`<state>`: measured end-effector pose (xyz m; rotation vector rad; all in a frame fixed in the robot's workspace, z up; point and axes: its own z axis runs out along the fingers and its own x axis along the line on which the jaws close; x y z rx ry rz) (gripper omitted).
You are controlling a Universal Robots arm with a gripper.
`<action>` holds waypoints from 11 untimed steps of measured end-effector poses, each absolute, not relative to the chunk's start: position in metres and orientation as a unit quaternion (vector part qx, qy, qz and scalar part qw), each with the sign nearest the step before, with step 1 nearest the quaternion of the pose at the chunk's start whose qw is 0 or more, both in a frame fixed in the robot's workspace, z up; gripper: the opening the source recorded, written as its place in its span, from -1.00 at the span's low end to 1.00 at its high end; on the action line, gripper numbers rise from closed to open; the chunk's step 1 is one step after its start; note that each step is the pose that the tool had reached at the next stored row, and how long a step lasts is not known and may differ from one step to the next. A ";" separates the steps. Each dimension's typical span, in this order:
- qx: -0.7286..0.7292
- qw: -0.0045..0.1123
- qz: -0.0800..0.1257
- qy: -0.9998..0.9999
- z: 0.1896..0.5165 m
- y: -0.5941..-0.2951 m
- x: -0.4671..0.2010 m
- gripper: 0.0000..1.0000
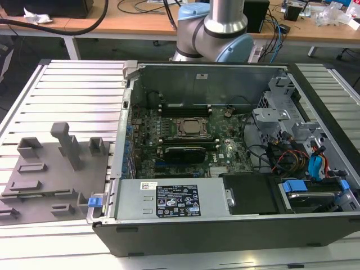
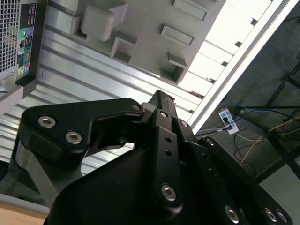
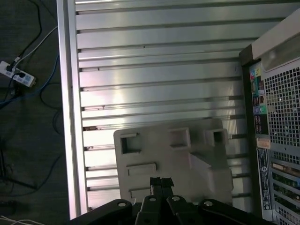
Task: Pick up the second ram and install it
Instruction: 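Reach for the second ram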
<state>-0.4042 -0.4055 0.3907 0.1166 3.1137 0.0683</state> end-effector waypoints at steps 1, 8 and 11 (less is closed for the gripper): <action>0.037 0.013 0.022 0.999 0.391 -0.408 -0.404 -0.79; 0.037 0.012 0.022 0.999 0.390 -0.427 -0.404 -0.79; 0.037 0.012 0.022 0.999 0.390 -0.433 -0.404 -0.79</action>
